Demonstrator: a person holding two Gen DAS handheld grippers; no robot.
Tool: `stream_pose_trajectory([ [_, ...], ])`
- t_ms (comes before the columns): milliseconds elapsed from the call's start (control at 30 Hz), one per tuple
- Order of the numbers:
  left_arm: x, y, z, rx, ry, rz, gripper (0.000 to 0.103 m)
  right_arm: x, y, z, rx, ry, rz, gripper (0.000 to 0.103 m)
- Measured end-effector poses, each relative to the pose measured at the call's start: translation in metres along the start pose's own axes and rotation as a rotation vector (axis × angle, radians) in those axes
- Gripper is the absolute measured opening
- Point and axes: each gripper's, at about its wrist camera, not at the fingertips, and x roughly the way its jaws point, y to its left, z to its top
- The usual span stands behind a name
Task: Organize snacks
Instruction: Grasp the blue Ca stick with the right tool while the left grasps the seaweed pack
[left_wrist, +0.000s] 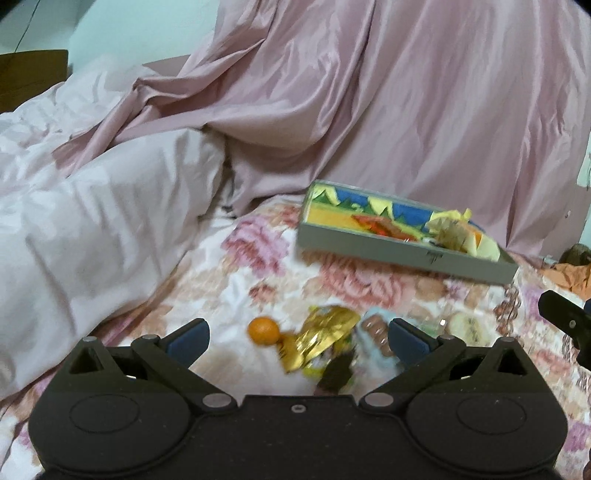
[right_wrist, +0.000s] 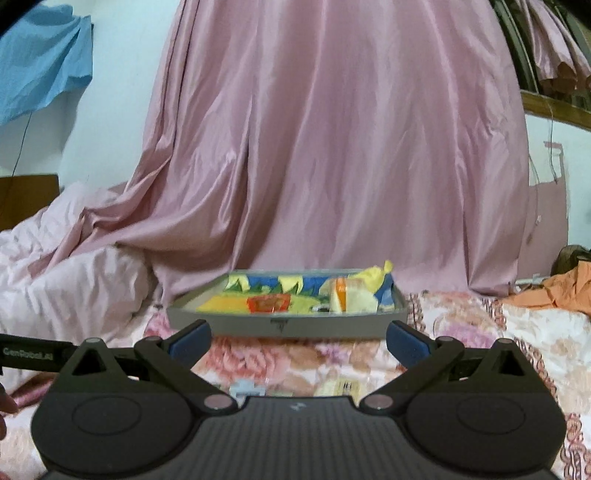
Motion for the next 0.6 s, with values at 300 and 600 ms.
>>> stream_pose_trajectory([
  [300, -0.011, 0.021, -0.023, 0.019, 0.02, 0.001, 0.102, -0.011, 0.013, -0.024, -0.028, 0.1, 0.029, 0.103],
  [600, 0.006, 0.018, -0.039, 0.076, 0.099, -0.009, 0.102, 0.003, 0.019, -0.05, -0.043, 0.234, 0.044, 0.103],
])
